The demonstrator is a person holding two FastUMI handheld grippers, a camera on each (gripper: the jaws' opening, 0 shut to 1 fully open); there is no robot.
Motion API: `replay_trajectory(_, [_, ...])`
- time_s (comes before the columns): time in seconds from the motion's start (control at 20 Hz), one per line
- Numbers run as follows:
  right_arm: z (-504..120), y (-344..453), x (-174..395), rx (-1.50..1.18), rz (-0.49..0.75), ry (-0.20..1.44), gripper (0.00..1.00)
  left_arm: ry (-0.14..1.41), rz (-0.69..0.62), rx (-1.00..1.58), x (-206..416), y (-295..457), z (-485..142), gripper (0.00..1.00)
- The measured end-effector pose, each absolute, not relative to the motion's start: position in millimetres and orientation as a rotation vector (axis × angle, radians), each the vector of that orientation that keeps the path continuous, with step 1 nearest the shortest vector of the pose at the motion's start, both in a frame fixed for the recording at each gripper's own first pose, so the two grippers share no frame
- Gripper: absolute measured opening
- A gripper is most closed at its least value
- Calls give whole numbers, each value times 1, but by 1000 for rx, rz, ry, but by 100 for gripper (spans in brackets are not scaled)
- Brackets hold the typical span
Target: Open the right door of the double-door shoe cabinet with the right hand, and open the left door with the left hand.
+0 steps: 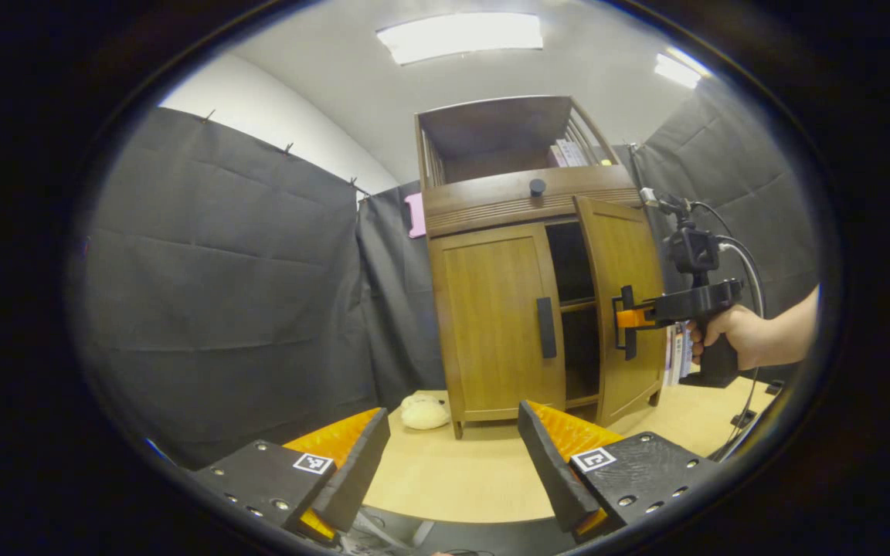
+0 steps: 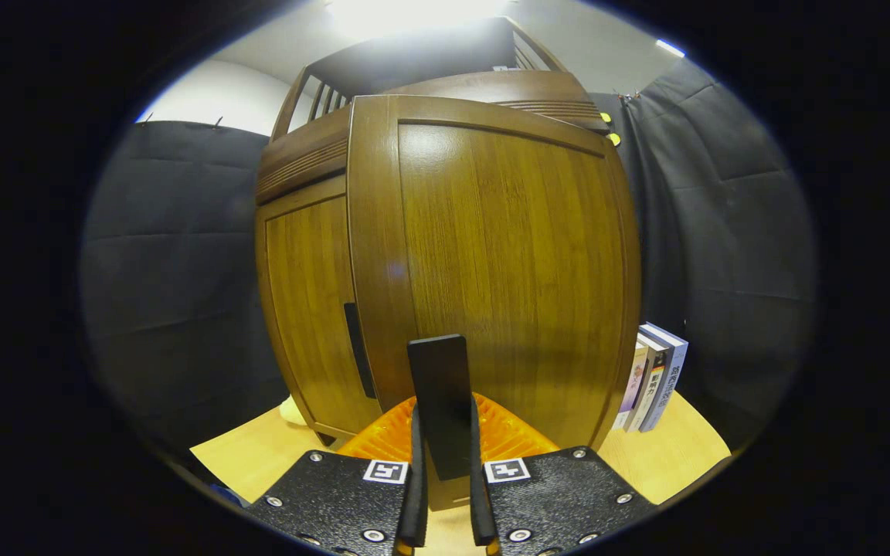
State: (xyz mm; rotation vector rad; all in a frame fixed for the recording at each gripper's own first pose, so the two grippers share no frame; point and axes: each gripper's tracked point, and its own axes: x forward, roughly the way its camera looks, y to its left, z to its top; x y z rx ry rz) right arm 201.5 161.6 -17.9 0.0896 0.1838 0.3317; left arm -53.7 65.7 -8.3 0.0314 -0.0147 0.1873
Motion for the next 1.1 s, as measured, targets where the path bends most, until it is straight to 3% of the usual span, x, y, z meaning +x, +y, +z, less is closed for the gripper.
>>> replay_trajectory(0.05, [-20,158,198,90,331,186,21,-15,183,31,-51,63,-8,100])
replay_trajectory(0.15, [-18,151,192,84,323,186,22,-16,169,31,-49,54,-7,95])
replay_trajectory(0.25, [-18,140,185,74,302,183,22,-21,158,37,-46,47,-3,100])
replay_trajectory(0.75, [-18,91,153,80,254,190,21,-32,81,34,-32,12,7,100])
replay_trajectory(0.8, [-18,86,150,81,248,191,21,-32,73,32,-30,8,8,95])
replay_trajectory(0.9, [-18,75,146,87,237,190,21,-36,53,28,-25,-2,11,100])
replay_trajectory(1.1, [-17,56,137,79,219,184,20,-47,11,32,-19,-20,16,100])
